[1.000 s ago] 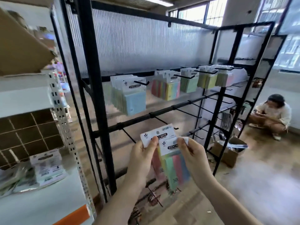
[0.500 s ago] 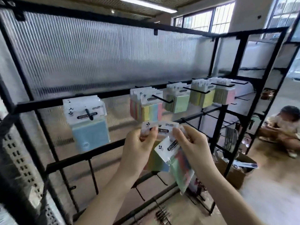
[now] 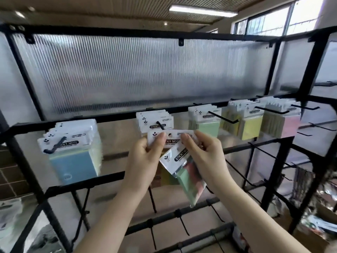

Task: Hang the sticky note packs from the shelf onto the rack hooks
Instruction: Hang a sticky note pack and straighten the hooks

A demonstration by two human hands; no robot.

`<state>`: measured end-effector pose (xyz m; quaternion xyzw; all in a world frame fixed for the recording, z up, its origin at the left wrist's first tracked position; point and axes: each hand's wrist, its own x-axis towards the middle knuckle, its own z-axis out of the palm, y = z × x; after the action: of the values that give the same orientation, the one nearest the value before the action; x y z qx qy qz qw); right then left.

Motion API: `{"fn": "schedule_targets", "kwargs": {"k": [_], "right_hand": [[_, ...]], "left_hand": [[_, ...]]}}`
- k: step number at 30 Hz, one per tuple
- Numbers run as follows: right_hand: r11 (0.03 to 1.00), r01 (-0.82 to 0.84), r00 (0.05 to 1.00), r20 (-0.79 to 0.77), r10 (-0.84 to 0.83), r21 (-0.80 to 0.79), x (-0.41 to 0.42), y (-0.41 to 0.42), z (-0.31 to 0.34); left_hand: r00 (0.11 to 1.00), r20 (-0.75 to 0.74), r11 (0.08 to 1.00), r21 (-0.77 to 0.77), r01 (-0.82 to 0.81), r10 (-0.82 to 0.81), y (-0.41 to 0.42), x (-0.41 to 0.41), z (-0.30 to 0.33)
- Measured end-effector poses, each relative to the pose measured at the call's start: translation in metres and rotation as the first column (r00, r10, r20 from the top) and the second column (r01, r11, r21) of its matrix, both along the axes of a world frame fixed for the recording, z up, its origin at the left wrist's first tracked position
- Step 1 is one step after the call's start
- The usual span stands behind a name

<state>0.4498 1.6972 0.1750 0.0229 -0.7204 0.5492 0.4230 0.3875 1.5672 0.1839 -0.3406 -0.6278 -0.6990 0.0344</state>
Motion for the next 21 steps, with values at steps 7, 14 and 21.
{"fn": "schedule_targets", "kwargs": {"k": [7, 14, 21], "right_hand": [[0.996, -0.088, 0.996, 0.024, 0.088, 0.007, -0.016, 0.015, -0.004], [0.992, -0.108, 0.991, 0.082, 0.102, 0.065, -0.034, 0.025, -0.001], [0.999, 0.019, 0.989, 0.145, -0.026, 0.046, -0.059, 0.034, -0.015]], "left_hand": [[0.992, 0.075, 0.992, 0.066, -0.110, 0.105, 0.012, 0.002, -0.006], [0.945, 0.032, 0.943, 0.049, -0.328, 0.327, 0.023, -0.007, -0.011], [0.737, -0.153, 0.738, -0.058, -0.672, 0.659, 0.021, -0.027, -0.026]]}}
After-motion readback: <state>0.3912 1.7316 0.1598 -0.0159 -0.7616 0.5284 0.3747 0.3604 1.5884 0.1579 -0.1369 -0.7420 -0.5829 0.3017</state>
